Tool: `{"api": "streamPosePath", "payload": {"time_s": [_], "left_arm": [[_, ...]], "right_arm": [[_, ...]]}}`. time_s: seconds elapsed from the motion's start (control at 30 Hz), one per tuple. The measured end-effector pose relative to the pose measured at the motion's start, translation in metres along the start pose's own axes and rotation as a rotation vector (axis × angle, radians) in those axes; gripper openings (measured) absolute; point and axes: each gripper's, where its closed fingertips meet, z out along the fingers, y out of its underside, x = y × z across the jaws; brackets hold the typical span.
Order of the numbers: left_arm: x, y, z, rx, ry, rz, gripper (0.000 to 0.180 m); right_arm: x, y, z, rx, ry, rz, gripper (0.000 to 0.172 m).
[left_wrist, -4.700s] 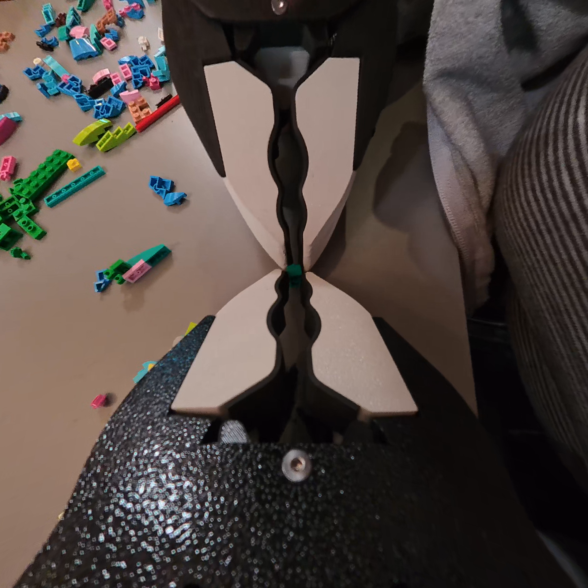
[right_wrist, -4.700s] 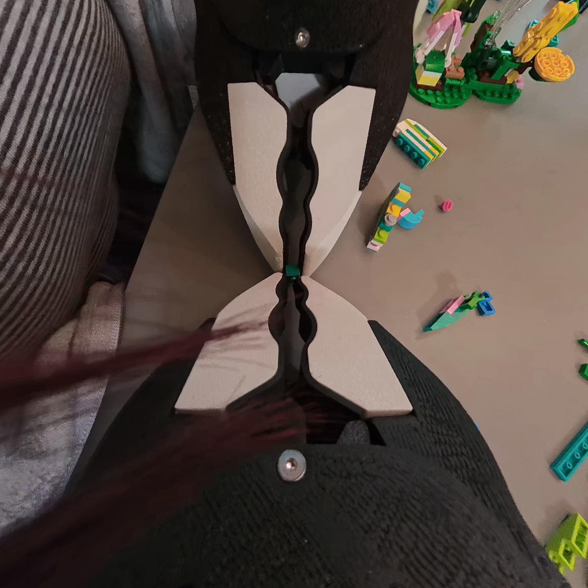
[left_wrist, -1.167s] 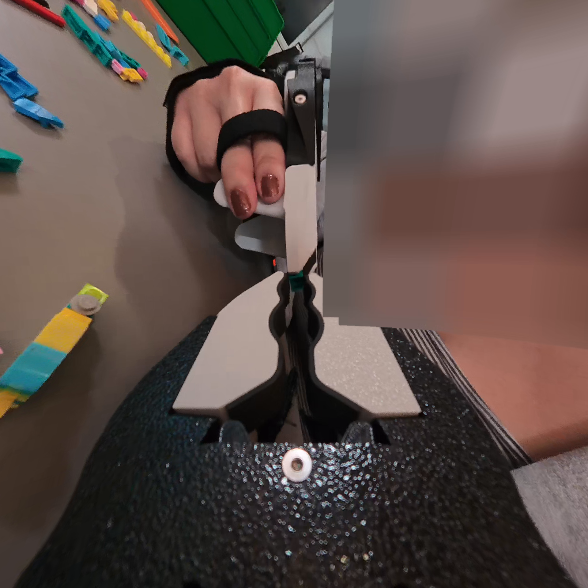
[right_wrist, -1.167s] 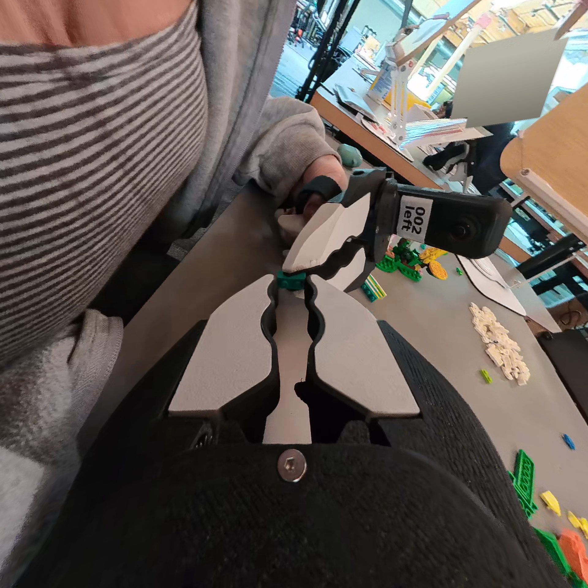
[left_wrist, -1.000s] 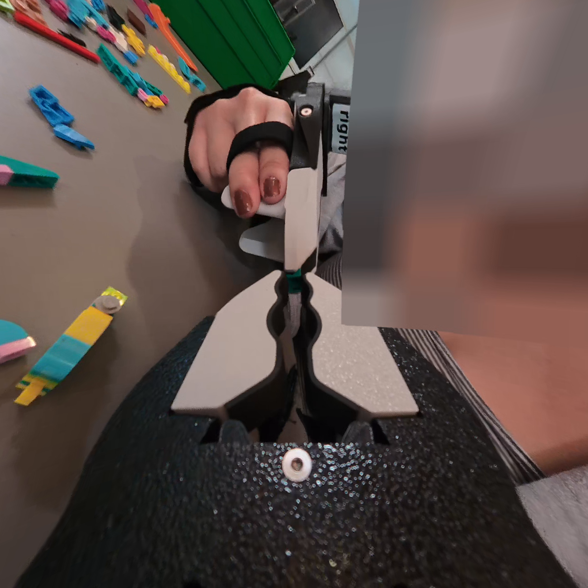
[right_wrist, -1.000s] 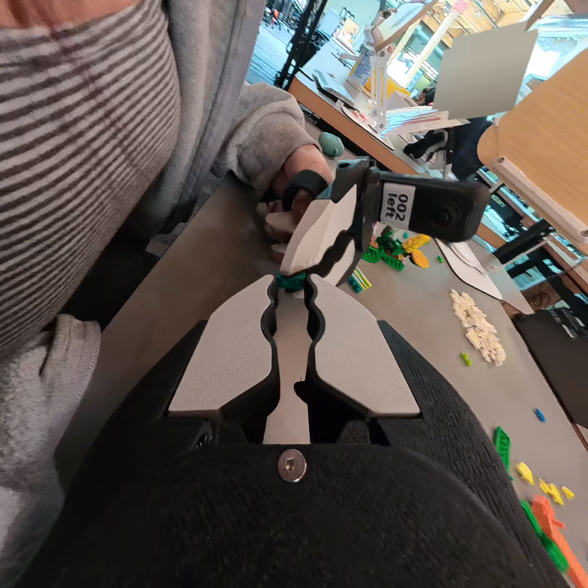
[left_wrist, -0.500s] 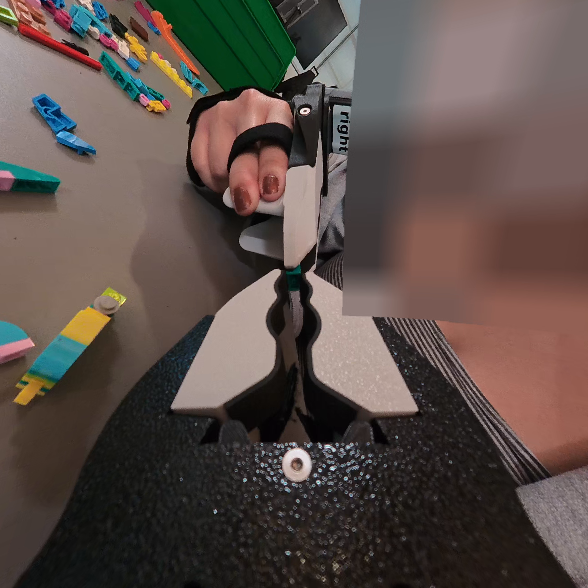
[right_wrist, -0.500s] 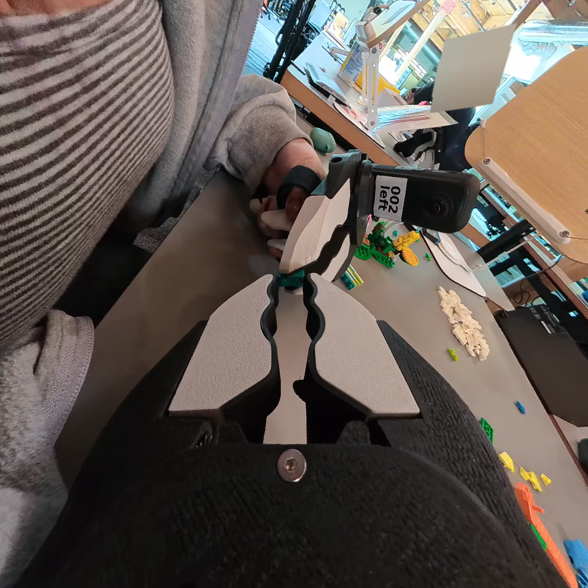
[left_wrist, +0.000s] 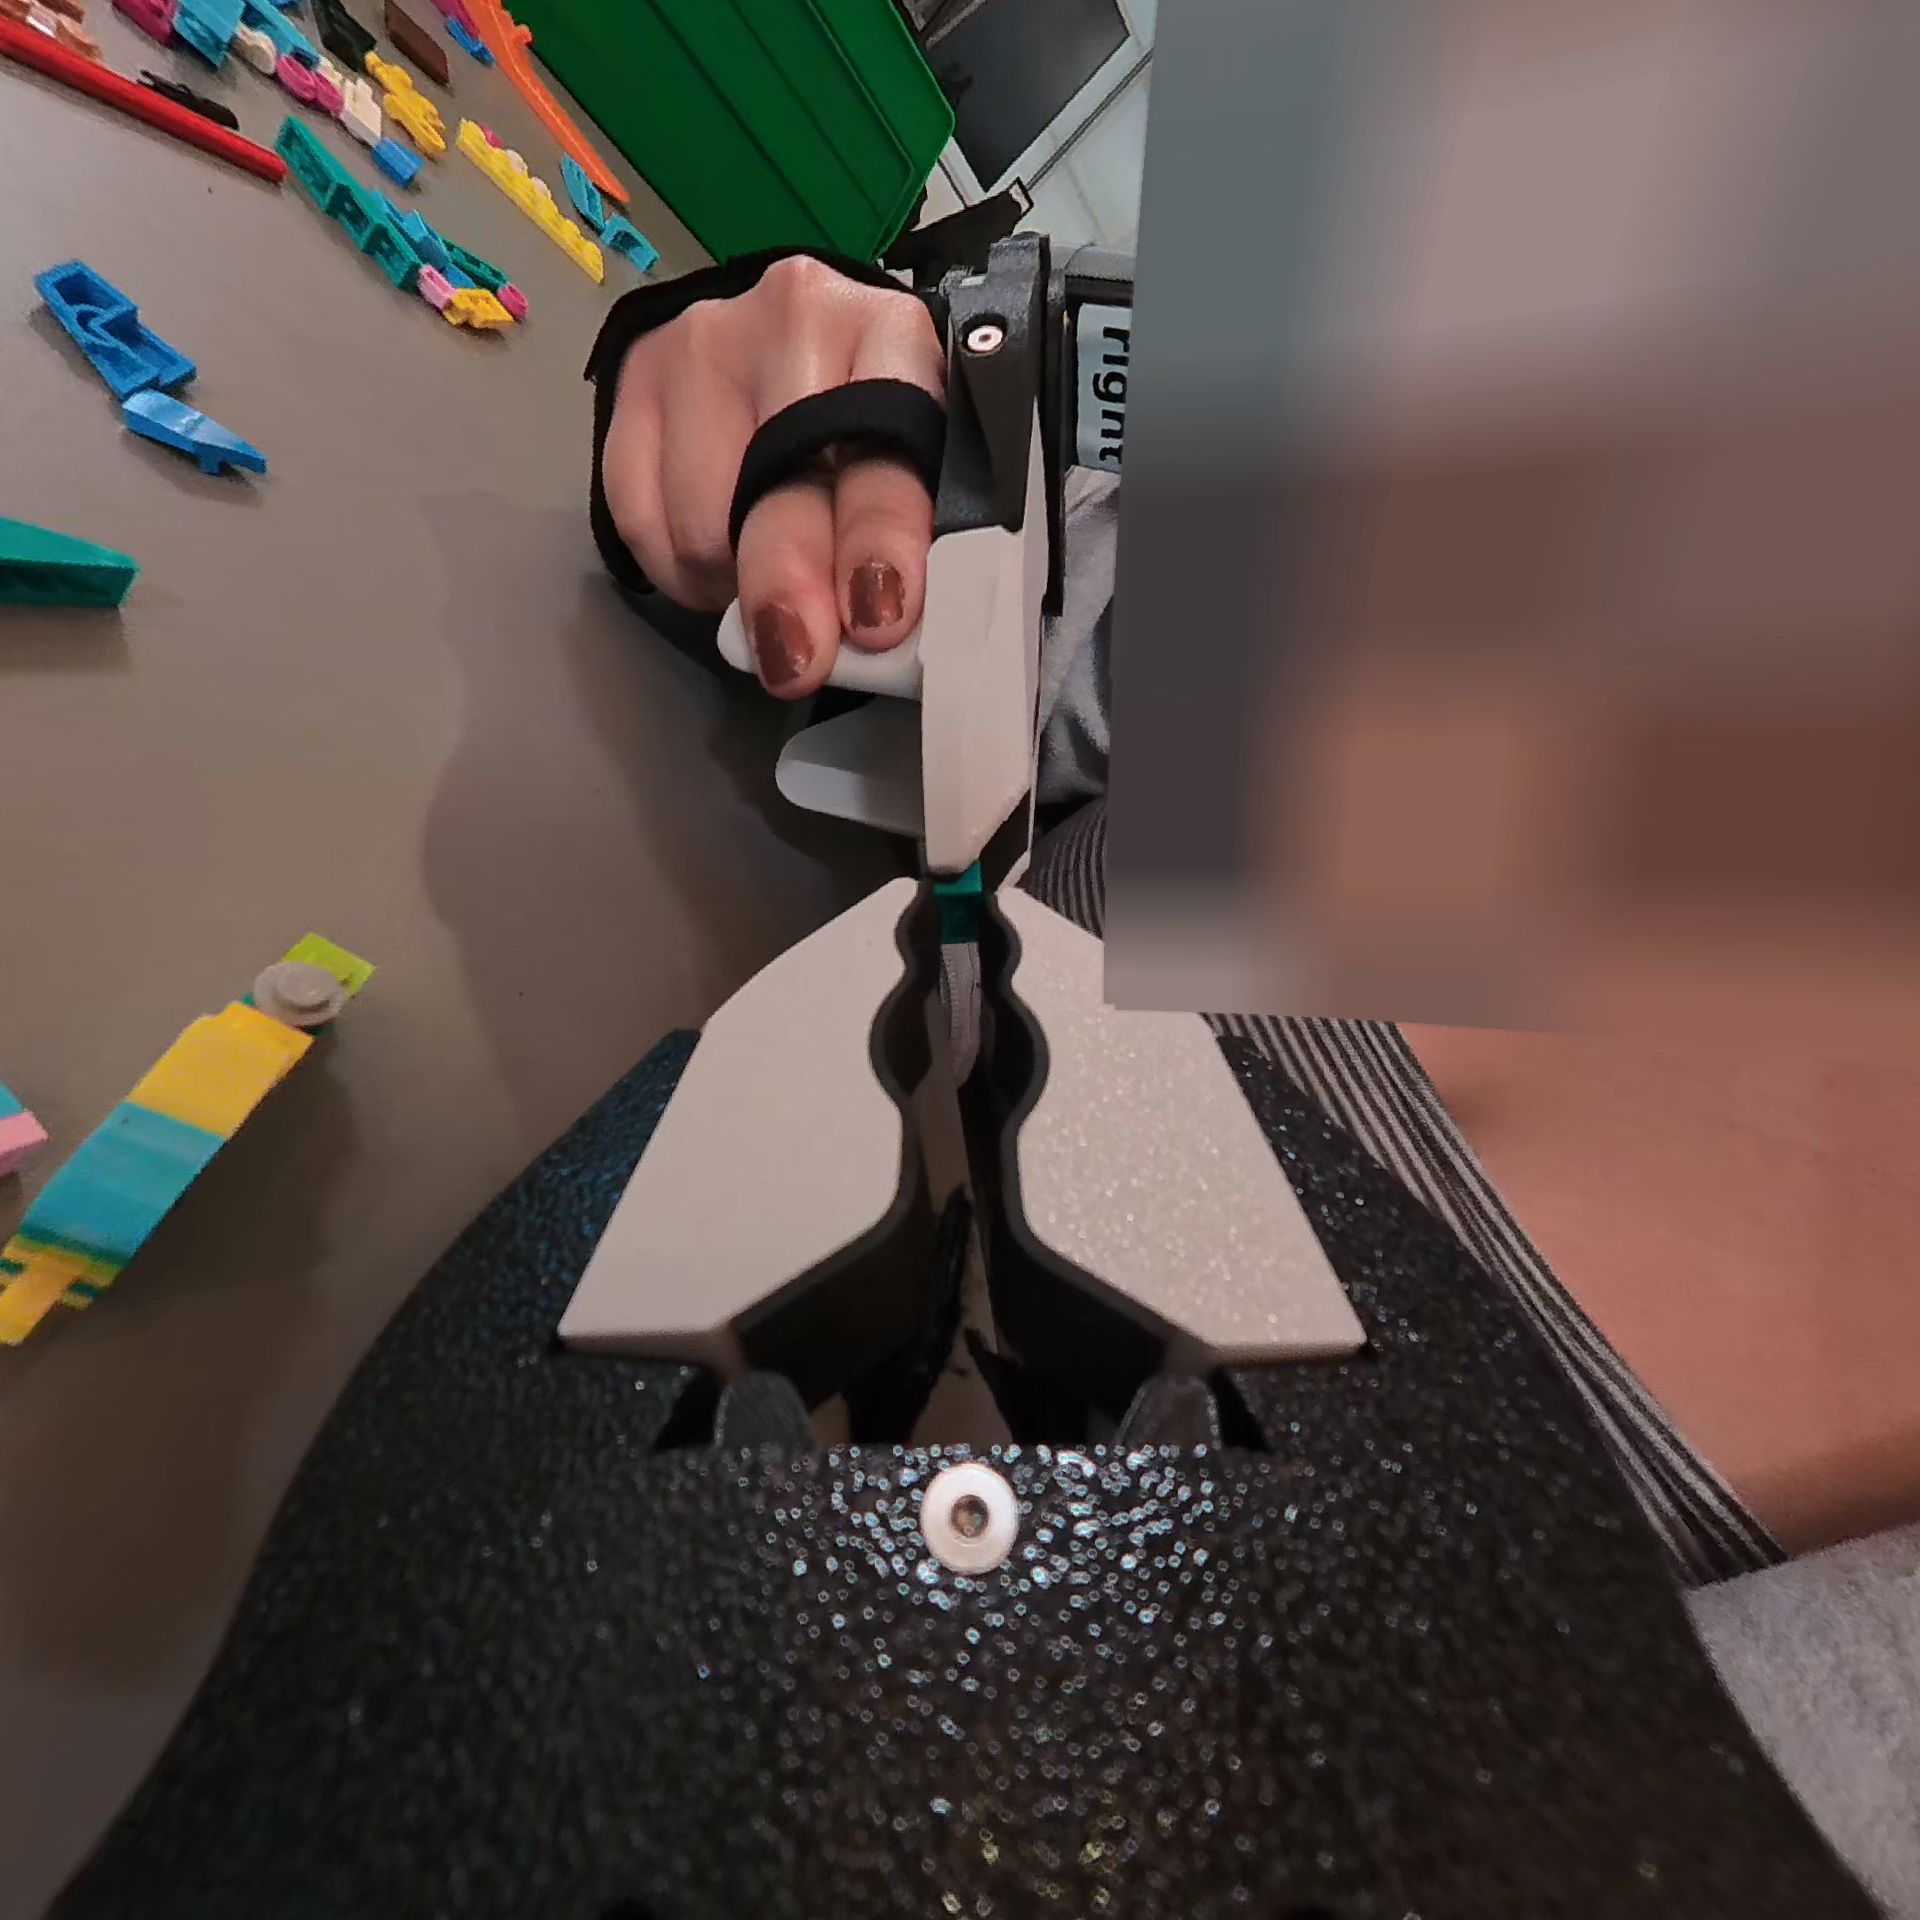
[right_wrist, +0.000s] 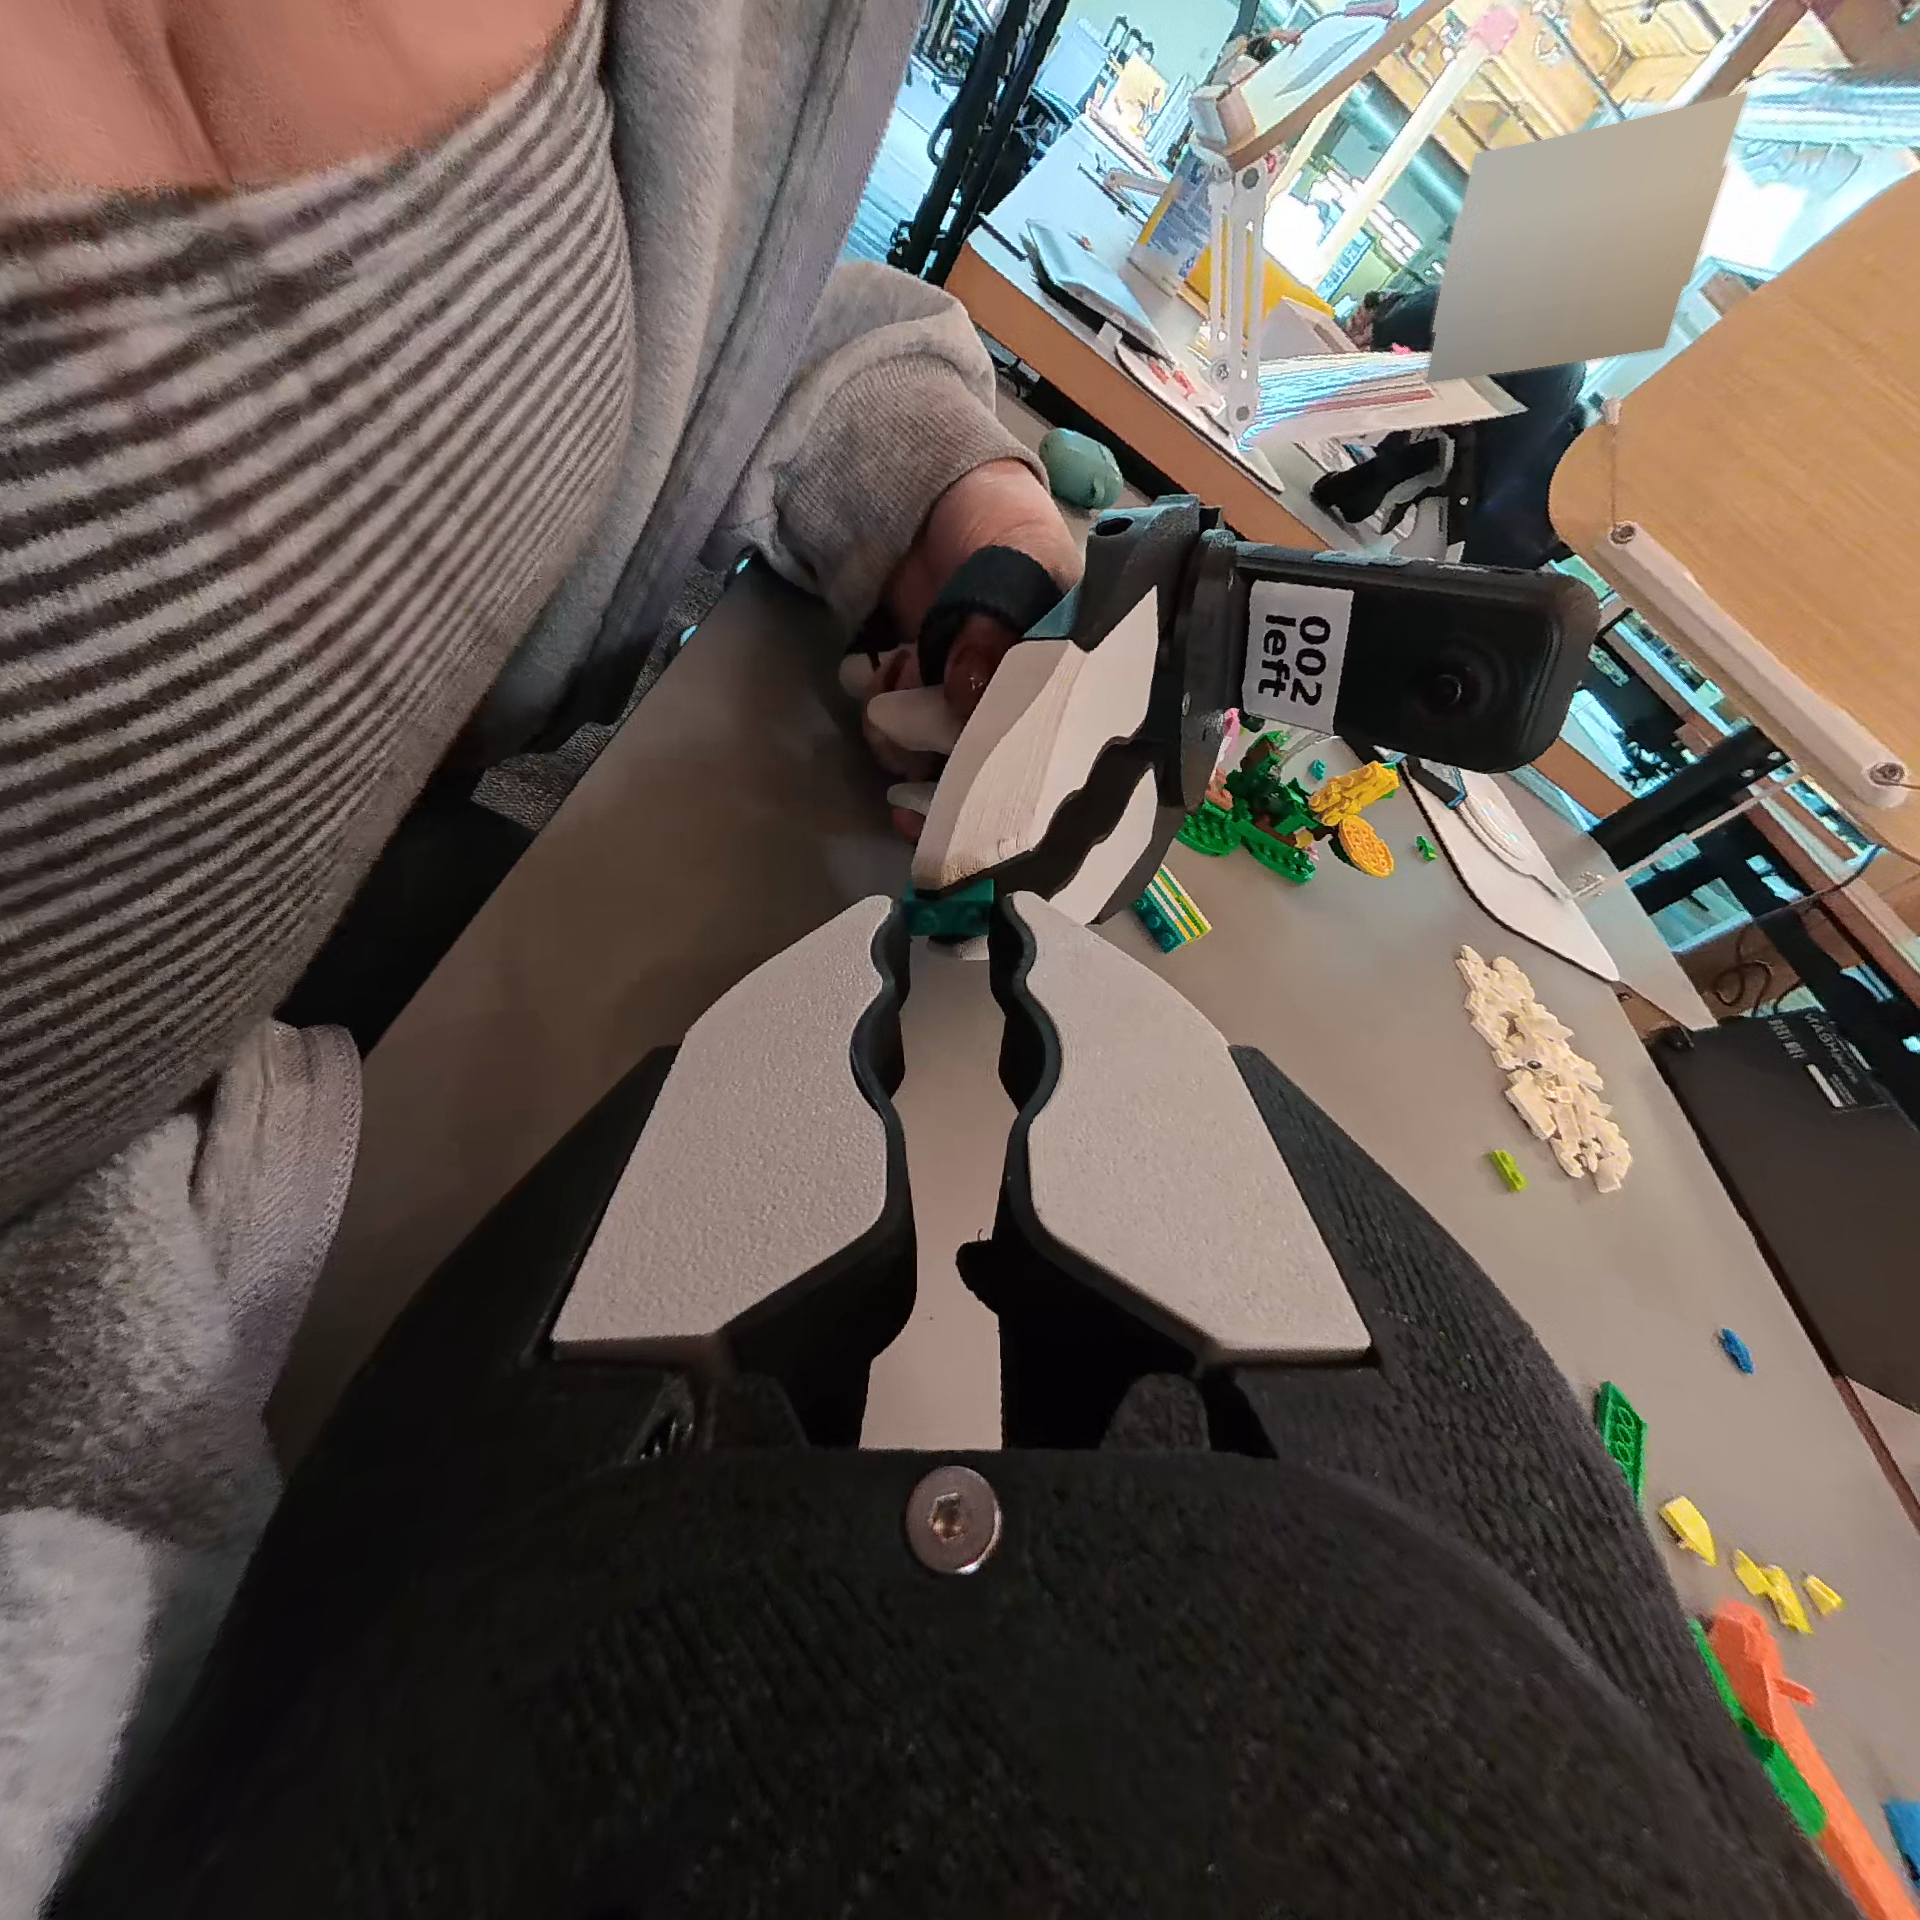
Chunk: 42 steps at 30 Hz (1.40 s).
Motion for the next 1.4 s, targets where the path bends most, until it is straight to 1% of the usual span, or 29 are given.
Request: {"api": "streamPosePath", "payload": {"time_s": [0.23, 0.43, 0.47, 0.5, 0.53, 0.57, 0.6, 0.63, 0.67, 0.77, 0.93, 1.07, 1.13, 1.17, 1.2, 1.27, 1.33, 1.4], "left_arm": [[0.001, 0.003, 0.002, -0.010, 0.000, 0.006, 0.008], [-0.002, 0.009, 0.004, -0.030, -0.054, 0.040, 0.008], [-0.003, 0.010, 0.003, -0.036, -0.060, 0.042, 0.008], [-0.004, 0.011, -0.005, -0.032, -0.067, 0.026, 0.008], [-0.005, 0.003, -0.016, 0.043, -0.066, -0.002, 0.007], [-0.007, -0.002, -0.021, 0.085, -0.075, -0.011, 0.007], [-0.009, 0.003, -0.015, 0.041, -0.098, 0.003, 0.007], [-0.012, 0.010, -0.008, -0.019, -0.124, 0.026, 0.008], [-0.014, 0.013, -0.005, -0.044, -0.141, 0.035, 0.008], [-0.013, 0.007, -0.011, 0.002, -0.107, -0.009, 0.007], [-0.013, 0.009, -0.009, -0.019, -0.110, -0.007, 0.008], [-0.008, 0.003, -0.008, 0.005, -0.118, 0.064, 0.008], [0.007, -0.009, -0.016, 0.046, -0.125, 0.127, 0.008], [0.015, -0.020, -0.026, 0.077, -0.166, 0.188, 0.008], [0.021, -0.030, -0.041, 0.103, -0.239, 0.257, 0.007], [0.029, -0.053, -0.090, 0.199, -0.467, 0.365, 0.007], [0.032, -0.070, -0.161, 0.318, -0.773, 0.424, 0.007], [0.025, -0.072, -0.248, 0.383, -1.181, 0.470, 0.007]], "right_arm": [[-0.001, 0.003, 0.004, 0.006, -0.014, -0.007, 0.014], [-0.008, 0.005, 0.005, -0.021, -0.017, -0.071, 0.014], [-0.009, 0.005, 0.004, -0.023, -0.021, -0.073, 0.014], [-0.006, 0.007, 0.000, -0.030, -0.012, -0.074, 0.014], [0.004, 0.012, -0.008, -0.037, 0.030, -0.048, 0.014], [0.011, 0.014, -0.013, -0.023, 0.039, -0.004, 0.014], [0.009, 0.012, -0.011, -0.010, 0.019, 0.017, 0.014], [0.002, 0.011, -0.005, -0.009, -0.005, -0.003, 0.014], [-0.003, 0.011, -0.002, -0.017, -0.018, -0.026, 0.014], [0.008, 0.013, -0.007, -0.008, 0.015, 0.030, 0.014], [0.011, 0.022, -0.005, -0.064, 0.045, -0.006, 0.014], [0.019, 0.026, -0.004, -0.088, 0.104, -0.028, 0.014], [0.023, 0.028, -0.003, -0.099, 0.142, -0.054, 0.014], [0.025, 0.028, -0.003, -0.107, 0.159, -0.067, 0.014], [0.027, 0.029, -0.004, -0.114, 0.175, -0.077, 0.014], [0.034, 0.029, -0.005, -0.125, 0.214, -0.091, 0.014], [0.044, 0.028, -0.009, -0.138, 0.264, -0.108, 0.014], [0.059, 0.025, -0.012, -0.161, 0.313, -0.118, 0.014]]}}
